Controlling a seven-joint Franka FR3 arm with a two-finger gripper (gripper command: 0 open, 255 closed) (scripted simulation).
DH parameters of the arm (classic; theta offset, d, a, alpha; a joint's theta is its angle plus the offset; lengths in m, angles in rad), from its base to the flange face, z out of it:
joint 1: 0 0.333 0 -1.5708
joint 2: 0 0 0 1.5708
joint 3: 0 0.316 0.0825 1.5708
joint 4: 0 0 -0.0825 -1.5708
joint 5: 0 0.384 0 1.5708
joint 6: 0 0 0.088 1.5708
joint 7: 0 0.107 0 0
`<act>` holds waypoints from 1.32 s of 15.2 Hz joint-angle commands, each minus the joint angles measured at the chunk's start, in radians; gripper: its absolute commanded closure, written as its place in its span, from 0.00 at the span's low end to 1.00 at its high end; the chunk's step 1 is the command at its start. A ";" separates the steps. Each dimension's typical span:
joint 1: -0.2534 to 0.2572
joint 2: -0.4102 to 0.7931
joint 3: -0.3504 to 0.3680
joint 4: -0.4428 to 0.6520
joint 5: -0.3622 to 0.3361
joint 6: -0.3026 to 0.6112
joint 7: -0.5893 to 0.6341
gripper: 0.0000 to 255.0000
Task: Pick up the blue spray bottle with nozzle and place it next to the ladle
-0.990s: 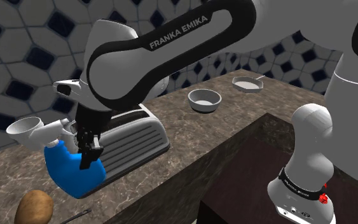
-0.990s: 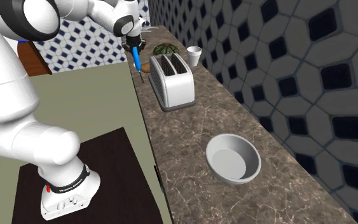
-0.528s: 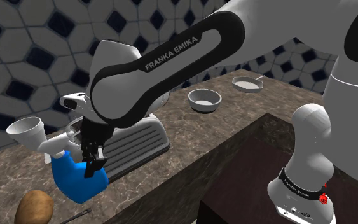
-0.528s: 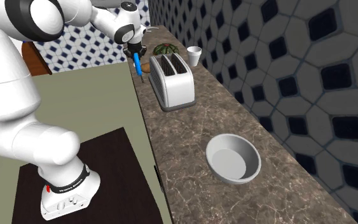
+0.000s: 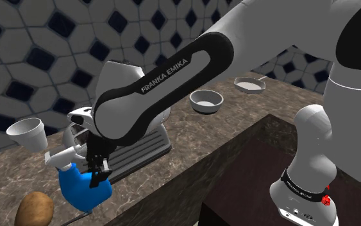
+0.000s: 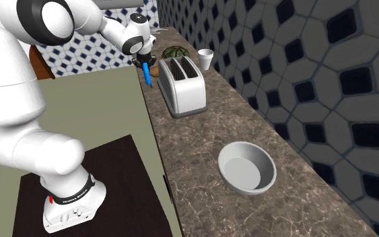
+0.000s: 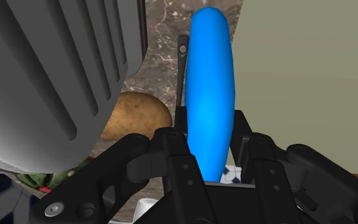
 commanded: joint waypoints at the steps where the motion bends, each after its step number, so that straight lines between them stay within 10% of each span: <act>1: -0.004 0.017 0.007 -0.007 0.017 0.023 -0.019 1.00; 17: -0.020 0.082 0.035 -0.021 0.077 0.096 -0.084 1.00; 18: -0.020 0.082 0.035 -0.021 0.077 0.096 -0.084 0.00; 20: -0.020 0.082 0.035 -0.021 0.077 0.096 -0.084 0.00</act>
